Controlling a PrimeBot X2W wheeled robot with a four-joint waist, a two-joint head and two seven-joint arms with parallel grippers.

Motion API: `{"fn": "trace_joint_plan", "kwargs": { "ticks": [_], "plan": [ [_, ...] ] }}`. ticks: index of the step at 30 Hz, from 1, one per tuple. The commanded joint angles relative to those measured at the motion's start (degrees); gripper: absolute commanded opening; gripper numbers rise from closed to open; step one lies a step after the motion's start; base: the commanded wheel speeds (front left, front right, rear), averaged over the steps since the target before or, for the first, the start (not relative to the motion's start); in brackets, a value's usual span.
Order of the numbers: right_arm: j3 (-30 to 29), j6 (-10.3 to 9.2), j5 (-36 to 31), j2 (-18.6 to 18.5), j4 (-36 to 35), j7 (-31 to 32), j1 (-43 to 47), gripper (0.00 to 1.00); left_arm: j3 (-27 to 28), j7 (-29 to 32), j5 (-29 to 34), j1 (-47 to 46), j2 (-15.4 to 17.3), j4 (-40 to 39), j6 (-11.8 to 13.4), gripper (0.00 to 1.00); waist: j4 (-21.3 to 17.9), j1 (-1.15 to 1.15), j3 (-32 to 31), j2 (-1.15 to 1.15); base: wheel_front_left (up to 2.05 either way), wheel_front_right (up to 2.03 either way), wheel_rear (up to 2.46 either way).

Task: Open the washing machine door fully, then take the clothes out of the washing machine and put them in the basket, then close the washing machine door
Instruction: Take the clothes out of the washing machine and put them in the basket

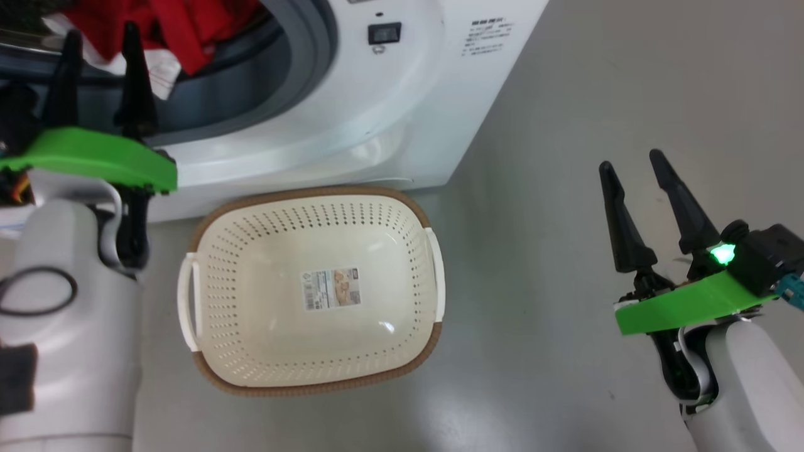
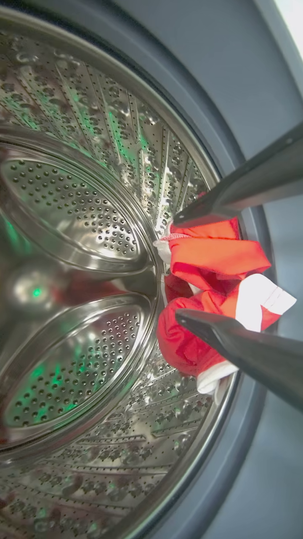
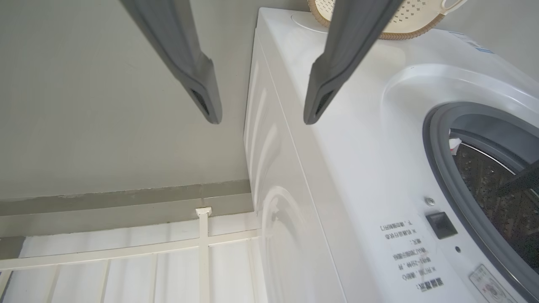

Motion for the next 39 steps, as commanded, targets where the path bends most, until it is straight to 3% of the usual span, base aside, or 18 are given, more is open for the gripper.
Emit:
{"fn": "trace_joint_plan", "kwargs": {
  "ticks": [1,18,26,27,28,29,39],
  "plan": [
    [1.5,0.29,0.6,-0.9,-1.3,-0.4,-0.8,1.0,0.4,-0.3,-0.5,-2.3,3.1,0.4,-0.3,1.0,-1.4,0.0,2.1,0.0,0.0,0.0,0.0],
    [3.2,0.29,2.4,-2.6,-0.7,-0.4,-3.2,1.0,-7.2,-0.3,-4.0,-15.7,7.5,15.1,-0.4,1.0,-4.2,0.0,7.1,0.0,0.0,0.0,0.0],
    [3.2,0.29,4.0,-3.3,0.3,-0.4,-4.3,1.0,-11.0,1.1,-1.0,-19.1,8.6,21.6,0.4,1.0,-4.7,0.0,8.4,0.0,0.0,0.0,0.0],
    [3.2,0.29,4.2,-3.4,0.5,-0.4,-4.5,1.0,-11.1,1.3,-0.9,-19.5,8.7,22.2,0.6,0.64,-4.8,0.0,8.5,0.0,0.0,0.0,0.0],
    [3.3,0.29,4.4,-3.5,0.7,-0.4,-4.7,1.0,-11.2,1.3,-0.9,-19.8,8.7,22.7,0.7,0.4,-4.8,0.0,8.6,0.0,0.0,0.0,0.0],
    [3.3,0.29,4.7,-3.5,0.8,-0.4,-4.8,1.0,-11.2,1.2,-1.0,-20.1,8.7,23.2,0.9,0.02,-4.8,0.0,8.7,0.0,0.0,0.0,0.0],
    [3.3,0.29,5.9,-3.6,1.1,-0.4,-5.7,1.0,-11.2,-0.2,-0.3,-20.1,8.7,21.4,3.5,0.0,-4.2,0.0,8.9,0.0,0.0,0.0,0.0]
  ]
}}
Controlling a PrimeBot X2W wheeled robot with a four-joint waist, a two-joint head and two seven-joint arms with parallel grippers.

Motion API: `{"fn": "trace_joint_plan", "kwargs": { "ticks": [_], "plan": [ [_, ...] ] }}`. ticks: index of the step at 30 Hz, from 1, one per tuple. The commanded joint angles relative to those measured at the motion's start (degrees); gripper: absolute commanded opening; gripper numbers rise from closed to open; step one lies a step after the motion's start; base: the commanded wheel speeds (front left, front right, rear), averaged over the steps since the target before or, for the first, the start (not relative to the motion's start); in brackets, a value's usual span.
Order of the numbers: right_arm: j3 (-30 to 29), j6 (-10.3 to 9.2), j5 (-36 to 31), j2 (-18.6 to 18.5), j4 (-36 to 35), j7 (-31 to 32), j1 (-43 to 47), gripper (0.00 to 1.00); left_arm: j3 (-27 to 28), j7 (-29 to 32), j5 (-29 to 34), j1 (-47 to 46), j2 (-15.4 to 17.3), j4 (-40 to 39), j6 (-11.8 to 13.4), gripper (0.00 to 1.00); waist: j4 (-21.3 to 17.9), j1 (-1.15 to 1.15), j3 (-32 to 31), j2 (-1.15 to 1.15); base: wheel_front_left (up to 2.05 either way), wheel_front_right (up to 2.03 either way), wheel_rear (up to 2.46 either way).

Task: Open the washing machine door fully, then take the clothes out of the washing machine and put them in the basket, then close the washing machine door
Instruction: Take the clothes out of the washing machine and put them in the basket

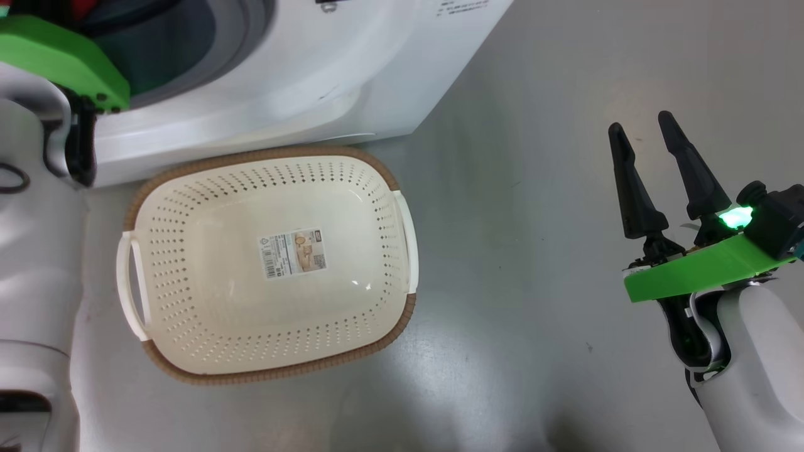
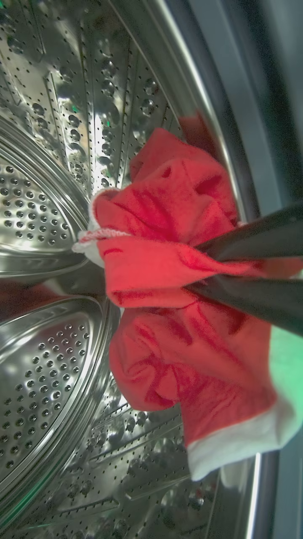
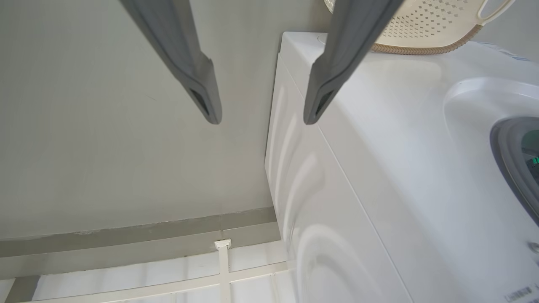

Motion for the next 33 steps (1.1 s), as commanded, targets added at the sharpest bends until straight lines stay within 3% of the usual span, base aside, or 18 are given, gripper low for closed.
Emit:
{"fn": "trace_joint_plan", "kwargs": {
  "ticks": [1,14,33],
  "plan": [
    [1.2,0.29,0.6,-0.6,-1.0,-0.4,0.1,1.0,0.8,-0.6,0.5,0.5,2.6,-2.1,0.4,0.0,0.3,0.0,-0.1,0.0,0.0,0.0,0.0],
    [1.0,0.29,0.5,-1.1,-0.3,-0.4,-0.2,1.0,7.4,-0.7,1.5,14.6,-0.4,-25.2,1.4,0.0,4.0,0.0,-3.2,0.0,0.0,0.0,0.0],
    [2.0,0.29,0.5,-0.9,2.3,-0.4,2.9,1.0,11.1,-0.7,4.2,35.3,-5.3,-46.4,0.2,0.0,7.1,0.0,-14.5,0.0,0.0,0.0,0.0]
  ]
}}
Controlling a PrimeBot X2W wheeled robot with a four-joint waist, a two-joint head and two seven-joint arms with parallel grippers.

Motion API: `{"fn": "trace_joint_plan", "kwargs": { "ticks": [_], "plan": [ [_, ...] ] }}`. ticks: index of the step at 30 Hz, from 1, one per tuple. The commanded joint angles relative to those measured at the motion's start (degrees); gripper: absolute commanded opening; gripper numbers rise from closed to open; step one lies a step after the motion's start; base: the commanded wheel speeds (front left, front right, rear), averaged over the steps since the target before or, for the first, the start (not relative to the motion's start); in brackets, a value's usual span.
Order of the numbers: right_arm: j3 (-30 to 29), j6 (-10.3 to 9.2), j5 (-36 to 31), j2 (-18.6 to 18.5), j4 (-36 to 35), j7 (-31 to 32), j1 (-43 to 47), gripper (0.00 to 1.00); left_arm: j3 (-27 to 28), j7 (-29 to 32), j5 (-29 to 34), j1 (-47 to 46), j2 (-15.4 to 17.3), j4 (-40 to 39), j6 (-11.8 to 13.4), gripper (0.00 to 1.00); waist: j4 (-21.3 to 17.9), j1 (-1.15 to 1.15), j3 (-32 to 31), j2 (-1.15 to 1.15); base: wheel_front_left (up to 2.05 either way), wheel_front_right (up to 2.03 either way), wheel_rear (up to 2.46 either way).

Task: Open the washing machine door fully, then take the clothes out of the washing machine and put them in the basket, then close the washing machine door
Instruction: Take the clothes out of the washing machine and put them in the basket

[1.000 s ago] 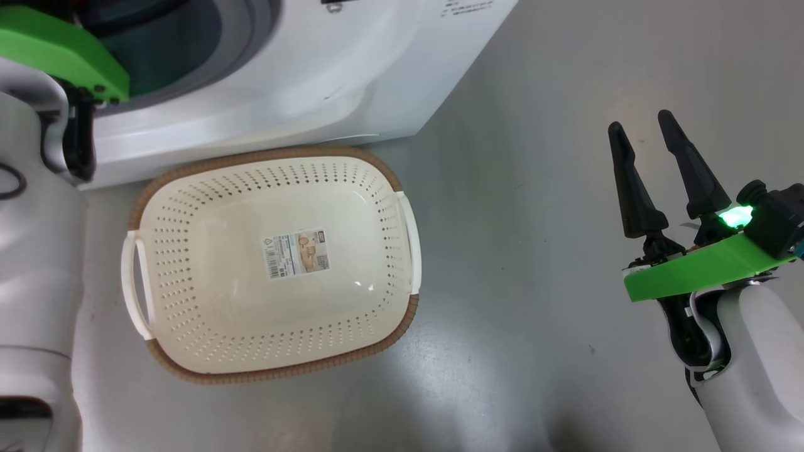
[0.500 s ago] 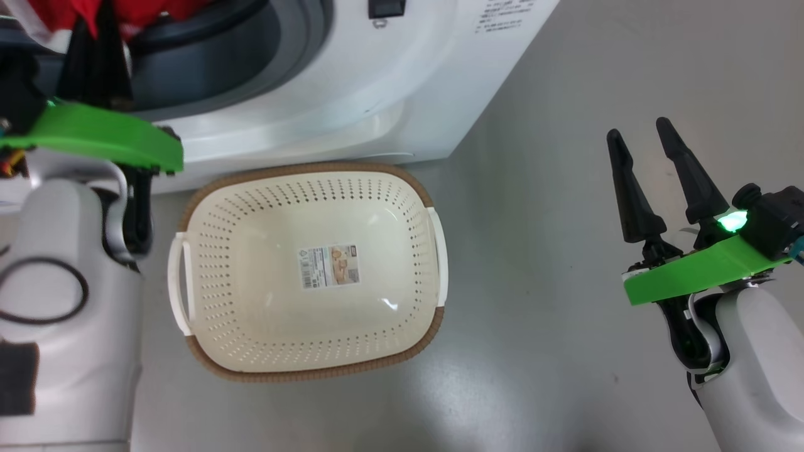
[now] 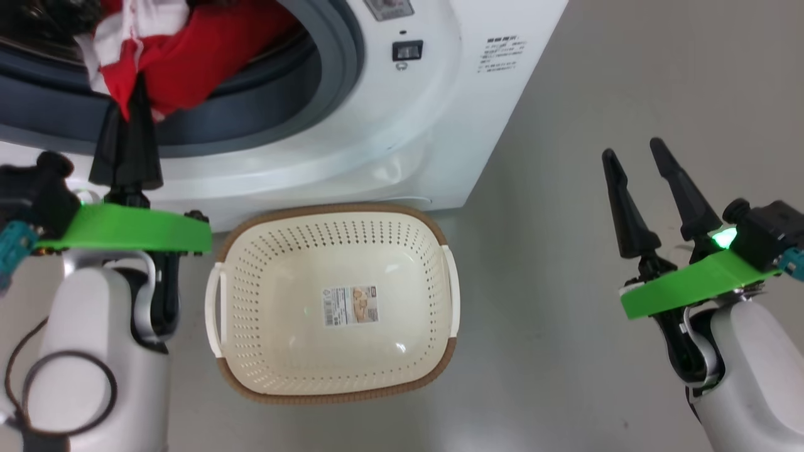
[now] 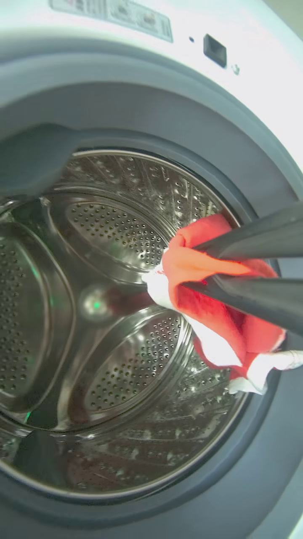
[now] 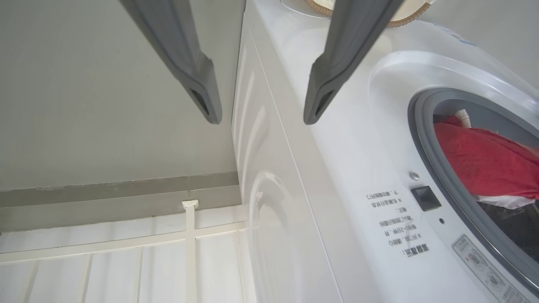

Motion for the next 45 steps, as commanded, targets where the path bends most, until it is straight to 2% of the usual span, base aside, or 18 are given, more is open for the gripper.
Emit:
{"fn": "trace_joint_plan", "kwargs": {
  "ticks": [1,10,22,28,35,45],
  "plan": [
    [1.0,0.29,0.4,-0.3,-1.0,-0.4,2.3,1.0,1.8,-0.4,1.1,2.8,1.4,-4.5,-0.3,0.0,0.9,0.0,-3.1,0.0,0.0,0.0,0.0],
    [1.6,0.29,0.3,0.4,-0.7,-0.4,4.1,1.0,0.9,-0.4,2.5,9.6,0.5,-15.7,0.6,0.0,1.1,0.0,-7.1,0.0,0.0,0.0,0.0],
    [1.6,0.29,-0.4,1.8,-1.4,-0.4,6.1,1.0,-0.8,3.6,4.5,17.8,0.2,-34.7,3.9,0.0,0.7,0.0,-9.3,0.0,0.0,0.0,0.0],
    [1.8,0.29,-1.3,3.2,-2.1,-0.4,7.4,1.0,-1.2,4.4,6.0,20.7,0.0,-40.2,5.7,0.0,0.4,0.0,-9.9,0.0,0.0,0.0,0.0],
    [2.0,0.29,-2.1,4.1,-2.6,-0.4,7.5,1.0,-3.7,5.2,2.6,24.5,-0.9,-34.0,6.2,0.0,-0.1,0.0,-8.6,0.0,0.0,0.0,0.0],
    [1.9,0.29,-2.4,3.6,-4.0,-0.4,7.0,1.0,-5.9,2.1,-3.5,21.0,-1.5,-12.1,4.9,0.0,-0.9,0.0,-4.0,0.0,0.0,0.0,0.0]
  ]
}}
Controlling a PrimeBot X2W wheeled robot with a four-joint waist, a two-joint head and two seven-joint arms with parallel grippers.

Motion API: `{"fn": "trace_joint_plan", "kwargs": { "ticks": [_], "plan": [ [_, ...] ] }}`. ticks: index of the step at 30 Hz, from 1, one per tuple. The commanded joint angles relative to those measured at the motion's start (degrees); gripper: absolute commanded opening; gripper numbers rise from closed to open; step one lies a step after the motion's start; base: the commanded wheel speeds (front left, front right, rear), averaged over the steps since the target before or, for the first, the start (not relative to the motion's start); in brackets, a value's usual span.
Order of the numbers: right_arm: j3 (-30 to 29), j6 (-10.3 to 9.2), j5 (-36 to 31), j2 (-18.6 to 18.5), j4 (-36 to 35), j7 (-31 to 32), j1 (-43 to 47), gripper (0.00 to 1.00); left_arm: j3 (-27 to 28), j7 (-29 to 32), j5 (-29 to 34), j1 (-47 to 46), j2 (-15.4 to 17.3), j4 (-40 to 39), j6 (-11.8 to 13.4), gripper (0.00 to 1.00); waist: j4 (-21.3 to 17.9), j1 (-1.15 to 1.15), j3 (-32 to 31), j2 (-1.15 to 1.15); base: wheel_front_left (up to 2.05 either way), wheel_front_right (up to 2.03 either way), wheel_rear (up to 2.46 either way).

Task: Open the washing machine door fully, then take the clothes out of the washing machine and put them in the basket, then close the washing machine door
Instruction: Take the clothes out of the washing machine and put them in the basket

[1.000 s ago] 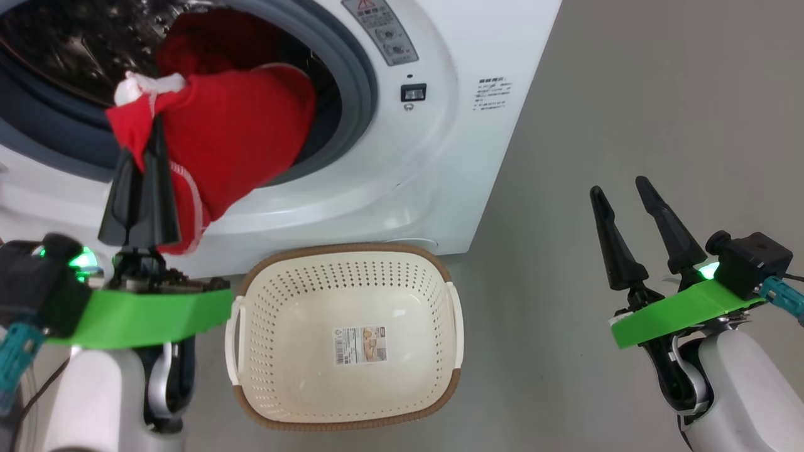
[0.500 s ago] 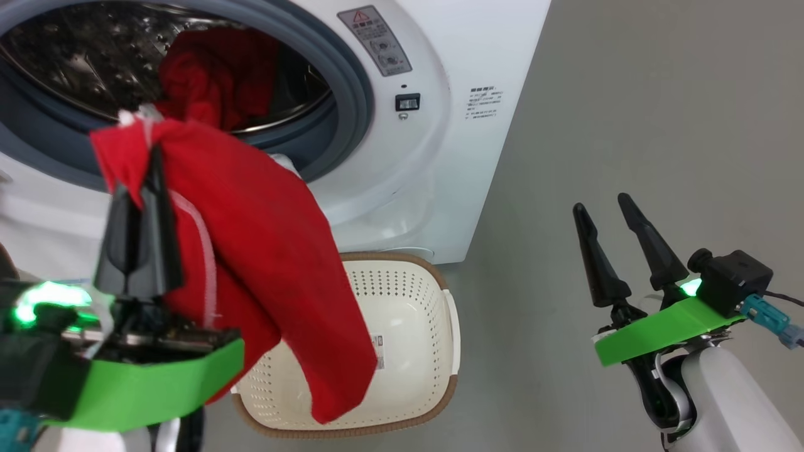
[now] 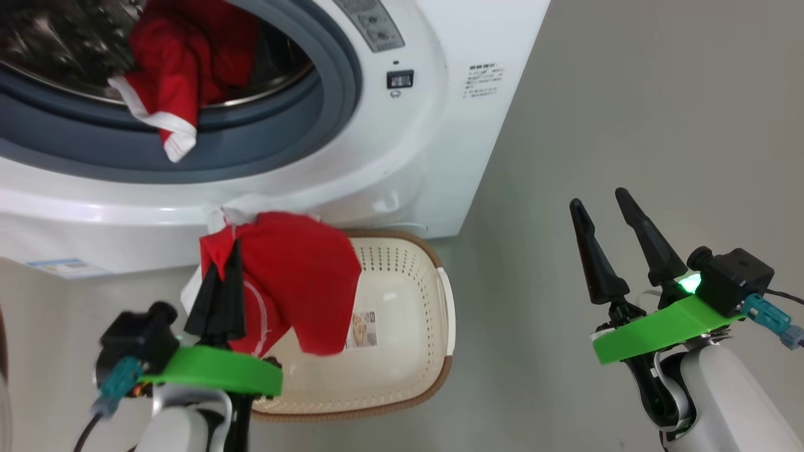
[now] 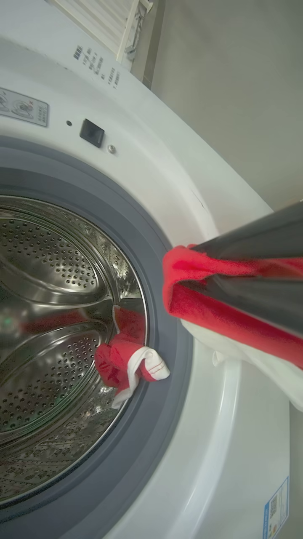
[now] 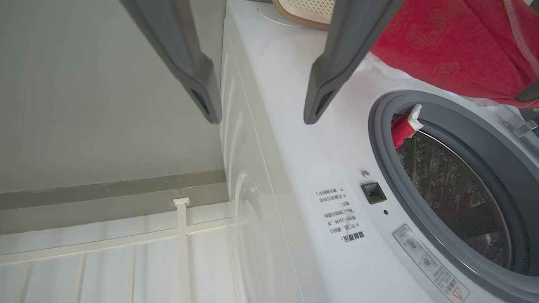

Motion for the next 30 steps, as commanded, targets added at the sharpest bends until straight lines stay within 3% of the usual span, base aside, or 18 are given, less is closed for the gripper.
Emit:
{"fn": "trace_joint_plan", "kwargs": {
  "ticks": [1,2,11,18,25,30],
  "plan": [
    [1.3,0.29,-0.6,-0.3,-1.8,-0.4,0.1,1.0,1.5,-1.3,-0.9,-3.4,0.5,2.8,-0.8,0.0,-0.6,0.0,2.1,0.0,0.0,0.0,0.0],
    [1.3,0.29,-0.6,-0.3,-1.8,-0.4,0.1,1.0,1.5,-1.3,-0.9,-3.4,0.5,2.8,-0.8,0.0,-0.6,0.0,2.1,0.0,0.0,0.0,0.0],
    [2.3,0.29,-0.2,0.7,-2.4,-0.4,-3.0,1.0,1.3,-3.1,-3.9,-14.9,0.3,29.6,-3.9,0.0,-3.0,0.0,8.8,0.0,0.0,0.0,0.0],
    [3.0,0.29,-0.5,2.0,-3.0,-0.4,-4.7,1.0,1.0,2.0,-9.7,-24.2,0.3,48.3,-7.0,0.0,-5.1,0.0,13.6,0.0,0.0,0.0,0.0],
    [3.3,0.29,-0.8,2.9,-3.6,-0.4,-6.2,1.0,0.2,6.0,-12.5,-29.6,0.5,59.2,-8.4,0.0,-6.9,0.0,17.5,0.0,0.0,0.0,0.0],
    [3.5,0.29,-0.7,3.3,-3.7,-0.4,-6.6,1.0,-0.8,7.0,-12.3,-30.7,1.0,62.5,-8.7,0.0,-7.5,0.0,18.9,0.0,0.0,0.0,0.0]
  ]
}}
